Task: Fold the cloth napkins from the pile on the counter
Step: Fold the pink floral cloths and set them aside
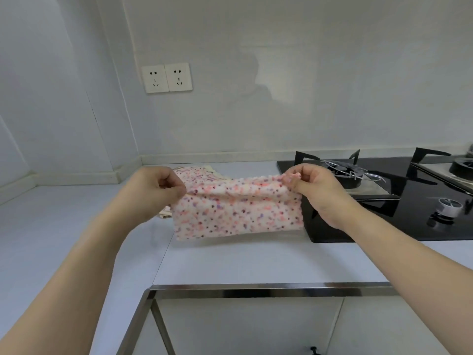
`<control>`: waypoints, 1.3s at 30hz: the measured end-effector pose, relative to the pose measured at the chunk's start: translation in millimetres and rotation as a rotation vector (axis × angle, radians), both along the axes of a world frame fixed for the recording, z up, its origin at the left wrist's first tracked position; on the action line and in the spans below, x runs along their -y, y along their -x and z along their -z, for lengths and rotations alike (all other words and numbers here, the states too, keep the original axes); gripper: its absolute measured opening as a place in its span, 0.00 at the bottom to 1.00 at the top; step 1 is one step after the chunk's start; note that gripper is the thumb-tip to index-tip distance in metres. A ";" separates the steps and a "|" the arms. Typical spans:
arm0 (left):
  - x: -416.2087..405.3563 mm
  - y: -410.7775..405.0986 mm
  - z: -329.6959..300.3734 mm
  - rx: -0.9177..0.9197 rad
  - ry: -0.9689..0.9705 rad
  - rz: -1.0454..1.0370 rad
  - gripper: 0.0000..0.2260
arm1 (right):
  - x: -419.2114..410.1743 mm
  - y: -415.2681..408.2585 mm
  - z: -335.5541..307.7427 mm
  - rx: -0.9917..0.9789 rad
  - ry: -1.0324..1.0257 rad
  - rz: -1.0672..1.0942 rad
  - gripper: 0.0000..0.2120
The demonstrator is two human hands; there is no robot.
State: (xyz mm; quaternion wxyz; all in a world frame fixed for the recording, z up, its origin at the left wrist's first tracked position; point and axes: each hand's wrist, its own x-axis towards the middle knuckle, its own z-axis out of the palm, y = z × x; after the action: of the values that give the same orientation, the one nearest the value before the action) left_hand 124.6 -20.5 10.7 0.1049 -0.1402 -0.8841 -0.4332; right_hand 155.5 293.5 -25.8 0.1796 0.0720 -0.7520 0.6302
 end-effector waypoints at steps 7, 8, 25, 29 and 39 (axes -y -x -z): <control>4.4 -7.9 -7.8 -0.024 0.002 -0.028 0.03 | 9.5 -2.5 -13.8 -0.047 -0.043 0.043 0.03; 4.7 -8.9 -9.2 -0.029 0.004 -0.026 0.03 | 9.3 -3.5 -13.6 -0.052 -0.033 0.047 0.03; -18.8 -18.3 0.5 0.024 0.329 0.145 0.08 | -7.8 6.5 -5.7 0.060 -0.307 0.326 0.08; -14.0 -20.1 -7.6 0.304 -0.248 0.481 0.08 | -3.4 3.6 -15.5 -0.024 -0.209 0.253 0.06; -0.5 4.8 20.6 0.513 -0.049 0.249 0.08 | -1.9 17.1 3.2 0.116 -0.544 0.177 0.06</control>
State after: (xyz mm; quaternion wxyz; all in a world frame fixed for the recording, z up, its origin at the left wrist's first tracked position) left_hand 119.9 -19.9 -9.9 -0.1732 -0.1309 -0.8470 -0.4852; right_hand 138.3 295.4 -29.0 0.1645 0.0156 -0.9058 0.3901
